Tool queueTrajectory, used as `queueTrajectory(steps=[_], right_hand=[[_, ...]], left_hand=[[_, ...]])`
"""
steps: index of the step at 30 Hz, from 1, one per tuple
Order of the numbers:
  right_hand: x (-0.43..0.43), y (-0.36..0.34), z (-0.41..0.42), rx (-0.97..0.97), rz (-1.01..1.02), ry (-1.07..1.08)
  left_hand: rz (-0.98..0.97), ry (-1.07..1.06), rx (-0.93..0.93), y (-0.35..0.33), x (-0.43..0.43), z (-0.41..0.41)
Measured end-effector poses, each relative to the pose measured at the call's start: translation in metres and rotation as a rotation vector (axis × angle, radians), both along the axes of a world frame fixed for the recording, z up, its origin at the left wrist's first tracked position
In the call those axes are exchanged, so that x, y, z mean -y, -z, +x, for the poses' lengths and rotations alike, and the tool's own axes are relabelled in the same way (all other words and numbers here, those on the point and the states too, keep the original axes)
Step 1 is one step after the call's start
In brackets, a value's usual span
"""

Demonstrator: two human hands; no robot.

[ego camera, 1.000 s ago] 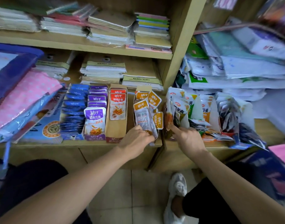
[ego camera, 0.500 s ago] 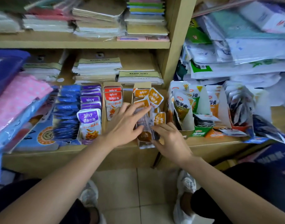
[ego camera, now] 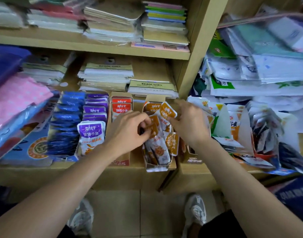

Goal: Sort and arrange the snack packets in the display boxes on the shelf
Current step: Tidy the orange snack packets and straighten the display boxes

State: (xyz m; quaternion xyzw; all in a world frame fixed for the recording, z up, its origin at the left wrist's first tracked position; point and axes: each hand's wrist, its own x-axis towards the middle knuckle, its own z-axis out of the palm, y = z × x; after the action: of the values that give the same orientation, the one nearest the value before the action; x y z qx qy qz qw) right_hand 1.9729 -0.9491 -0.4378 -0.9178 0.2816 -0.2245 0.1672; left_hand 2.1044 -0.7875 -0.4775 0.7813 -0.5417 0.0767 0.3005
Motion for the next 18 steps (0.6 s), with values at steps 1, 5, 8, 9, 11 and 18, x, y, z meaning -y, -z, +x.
queueTrajectory(steps=[1,5,8,9,11,18], right_hand=[[0.005,0.0,0.007,-0.037,0.038,0.006],[0.014,0.002,0.02,-0.016,0.163,0.003],[0.02,-0.001,0.019,0.136,0.189,0.019],[0.023,-0.003,0.017,0.197,0.185,0.036],[0.027,-0.006,0.012,0.309,0.169,0.067],[0.03,-0.013,0.007,0.545,0.233,0.016]], left_hand=[[0.01,-0.006,-0.007,-0.001,0.003,0.001],[0.178,0.012,0.052,-0.001,0.022,0.005],[0.189,0.053,0.072,0.0,0.03,0.011],[0.173,0.06,0.063,0.0,0.03,0.013],[0.131,0.1,0.025,-0.002,0.028,0.016],[-0.062,0.084,-0.112,0.001,0.022,0.021]])
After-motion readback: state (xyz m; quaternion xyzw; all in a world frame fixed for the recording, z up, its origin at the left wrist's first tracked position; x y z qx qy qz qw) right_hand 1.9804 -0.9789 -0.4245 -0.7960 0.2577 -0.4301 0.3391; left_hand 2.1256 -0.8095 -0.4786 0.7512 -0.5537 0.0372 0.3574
